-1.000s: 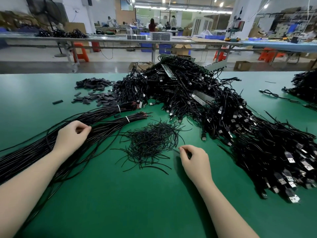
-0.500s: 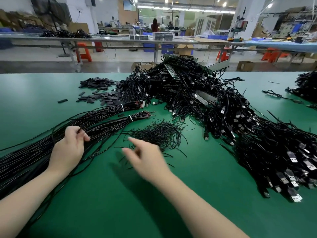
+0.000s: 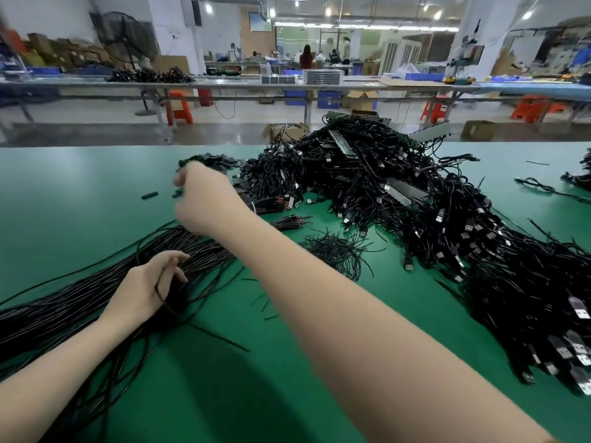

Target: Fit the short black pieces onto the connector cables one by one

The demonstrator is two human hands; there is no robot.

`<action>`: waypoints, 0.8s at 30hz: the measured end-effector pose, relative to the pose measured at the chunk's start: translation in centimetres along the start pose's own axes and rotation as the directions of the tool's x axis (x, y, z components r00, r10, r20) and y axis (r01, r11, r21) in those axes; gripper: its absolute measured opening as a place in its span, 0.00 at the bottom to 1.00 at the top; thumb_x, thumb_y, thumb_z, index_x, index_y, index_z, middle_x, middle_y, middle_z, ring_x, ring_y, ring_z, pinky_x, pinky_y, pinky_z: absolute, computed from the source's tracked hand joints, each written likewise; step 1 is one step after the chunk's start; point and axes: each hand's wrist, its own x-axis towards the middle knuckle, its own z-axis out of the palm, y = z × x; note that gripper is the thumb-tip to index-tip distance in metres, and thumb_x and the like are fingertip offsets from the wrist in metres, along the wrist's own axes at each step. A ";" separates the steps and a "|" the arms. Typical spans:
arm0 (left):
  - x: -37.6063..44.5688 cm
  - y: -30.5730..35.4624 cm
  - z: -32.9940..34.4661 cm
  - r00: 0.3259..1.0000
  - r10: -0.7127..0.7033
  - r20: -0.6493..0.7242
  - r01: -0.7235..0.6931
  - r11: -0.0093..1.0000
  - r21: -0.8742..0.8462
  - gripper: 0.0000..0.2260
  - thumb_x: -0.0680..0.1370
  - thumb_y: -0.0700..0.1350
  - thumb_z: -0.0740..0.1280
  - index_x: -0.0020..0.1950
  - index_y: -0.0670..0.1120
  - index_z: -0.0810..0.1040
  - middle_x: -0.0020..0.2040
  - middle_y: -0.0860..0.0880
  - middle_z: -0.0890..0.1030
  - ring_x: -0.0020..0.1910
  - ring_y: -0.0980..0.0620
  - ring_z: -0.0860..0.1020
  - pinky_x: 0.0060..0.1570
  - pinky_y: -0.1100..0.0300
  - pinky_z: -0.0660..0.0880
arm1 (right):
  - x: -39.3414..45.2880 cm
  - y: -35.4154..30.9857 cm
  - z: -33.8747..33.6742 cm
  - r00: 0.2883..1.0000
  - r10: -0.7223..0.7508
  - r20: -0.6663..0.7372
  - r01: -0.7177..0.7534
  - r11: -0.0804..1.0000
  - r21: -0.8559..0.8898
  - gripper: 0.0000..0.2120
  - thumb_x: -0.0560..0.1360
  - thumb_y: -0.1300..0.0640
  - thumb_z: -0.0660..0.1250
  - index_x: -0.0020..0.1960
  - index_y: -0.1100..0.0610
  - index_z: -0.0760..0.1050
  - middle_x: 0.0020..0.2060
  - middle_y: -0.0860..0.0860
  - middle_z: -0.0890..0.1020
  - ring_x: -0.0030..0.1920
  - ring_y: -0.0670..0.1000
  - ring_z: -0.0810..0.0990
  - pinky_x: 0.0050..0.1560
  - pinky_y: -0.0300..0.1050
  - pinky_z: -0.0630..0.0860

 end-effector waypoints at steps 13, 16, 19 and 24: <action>1.5 1.6 1.4 1.000 -0.020 0.013 0.018 0.989 0.148 0.10 0.76 0.45 0.69 0.40 0.59 0.73 0.33 0.56 0.78 0.32 0.52 0.76 0.31 0.56 0.71 | -3.4 3.4 3.6 0.997 0.045 0.064 -0.011 0.889 -0.457 0.07 0.77 0.65 0.63 0.51 0.60 0.78 0.45 0.54 0.81 0.42 0.58 0.79 0.36 0.46 0.69; 0.9 0.3 1.4 1.000 0.010 -0.021 -0.007 0.990 0.141 0.03 0.77 0.51 0.69 0.44 0.58 0.78 0.39 0.58 0.82 0.38 0.57 0.79 0.36 0.57 0.75 | -2.7 1.9 -1.0 0.991 -0.131 0.027 0.121 0.794 -0.595 0.07 0.80 0.58 0.61 0.51 0.58 0.78 0.33 0.48 0.72 0.35 0.52 0.77 0.32 0.46 0.74; 0.9 -0.1 0.7 1.000 0.002 0.011 -0.003 0.996 0.089 0.01 0.77 0.53 0.68 0.46 0.59 0.79 0.43 0.63 0.81 0.43 0.65 0.78 0.40 0.63 0.73 | -2.3 0.2 -7.1 0.987 -0.155 -0.052 0.109 0.859 -0.500 0.10 0.82 0.55 0.59 0.55 0.57 0.77 0.38 0.48 0.77 0.38 0.46 0.79 0.38 0.41 0.81; 0.4 -0.1 0.3 0.995 0.076 0.061 -0.086 0.981 0.172 0.02 0.79 0.53 0.65 0.46 0.59 0.76 0.41 0.63 0.81 0.39 0.68 0.76 0.37 0.62 0.71 | -5.0 -1.0 -17.6 0.937 -0.164 -0.308 0.046 0.933 -0.357 0.12 0.82 0.55 0.59 0.56 0.59 0.78 0.35 0.45 0.76 0.24 0.37 0.71 0.24 0.26 0.68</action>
